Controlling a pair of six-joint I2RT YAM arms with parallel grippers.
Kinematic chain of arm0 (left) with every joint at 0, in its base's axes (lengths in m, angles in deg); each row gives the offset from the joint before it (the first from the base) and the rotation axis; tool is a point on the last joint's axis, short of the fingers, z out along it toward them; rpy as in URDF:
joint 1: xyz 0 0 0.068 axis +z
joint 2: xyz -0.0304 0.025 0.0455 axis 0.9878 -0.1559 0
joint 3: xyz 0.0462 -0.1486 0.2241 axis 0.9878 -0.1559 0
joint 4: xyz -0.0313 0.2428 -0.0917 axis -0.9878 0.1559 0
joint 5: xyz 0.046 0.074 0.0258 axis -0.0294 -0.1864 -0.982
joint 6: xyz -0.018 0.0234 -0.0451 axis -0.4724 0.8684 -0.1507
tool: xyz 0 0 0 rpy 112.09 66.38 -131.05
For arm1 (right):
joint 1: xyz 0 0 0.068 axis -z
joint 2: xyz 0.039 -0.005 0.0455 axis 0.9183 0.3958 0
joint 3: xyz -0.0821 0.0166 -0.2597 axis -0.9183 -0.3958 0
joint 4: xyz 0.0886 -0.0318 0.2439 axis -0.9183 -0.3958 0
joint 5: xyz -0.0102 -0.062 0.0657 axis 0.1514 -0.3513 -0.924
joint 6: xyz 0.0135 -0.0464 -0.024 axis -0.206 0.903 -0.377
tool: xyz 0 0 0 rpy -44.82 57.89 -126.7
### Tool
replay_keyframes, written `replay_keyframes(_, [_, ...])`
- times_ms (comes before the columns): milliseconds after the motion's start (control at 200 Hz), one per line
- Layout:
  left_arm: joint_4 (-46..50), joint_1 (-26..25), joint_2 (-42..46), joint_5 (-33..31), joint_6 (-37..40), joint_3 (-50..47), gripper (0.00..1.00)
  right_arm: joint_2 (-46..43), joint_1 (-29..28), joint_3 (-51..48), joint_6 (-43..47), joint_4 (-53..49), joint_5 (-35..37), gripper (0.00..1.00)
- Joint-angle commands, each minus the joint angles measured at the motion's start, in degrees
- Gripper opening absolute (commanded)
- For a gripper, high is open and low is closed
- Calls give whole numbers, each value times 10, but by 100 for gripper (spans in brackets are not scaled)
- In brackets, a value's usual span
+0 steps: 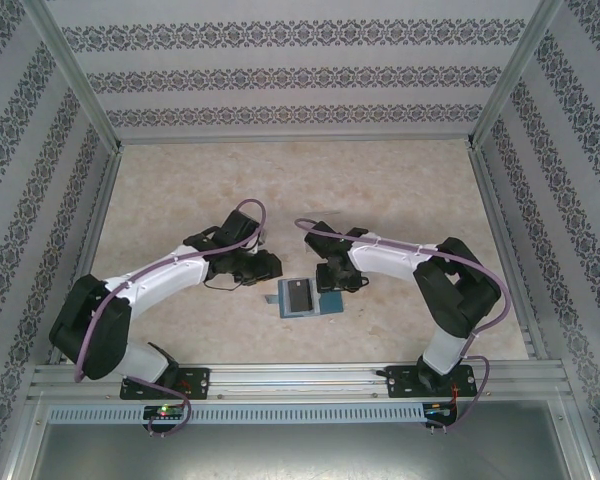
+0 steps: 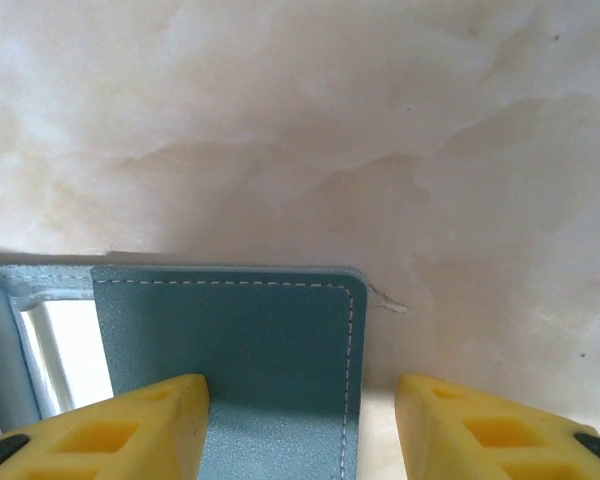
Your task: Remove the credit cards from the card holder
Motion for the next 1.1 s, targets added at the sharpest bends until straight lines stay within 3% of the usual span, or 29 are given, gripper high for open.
replay_keyframes(0, [-30, -21, -3, 3, -32, -1, 35, 14, 7, -4, -14, -39, 4, 54])
replay_keyframes(100, [-22, -36, -31, 1, -39, 12, 33, -4, 8, 10, -13, -42, 4, 54])
replay_keyframes(340, [-22, -48, -75, 6, -44, 23, 19, -80, 12, 18, -24, -56, -2, 55])
replay_keyframes(724, [-58, -48, -138, 45, -44, 30, 18, -152, 26, 10, -40, 6, -105, 48])
replay_keyframes(914, [-54, -49, -148, 41, -42, 33, 17, -171, 27, -26, -89, 138, -223, 43])
replay_keyframes(1094, [-40, -49, -164, 34, -38, 37, 15, -110, 31, -78, -125, 231, -296, 41])
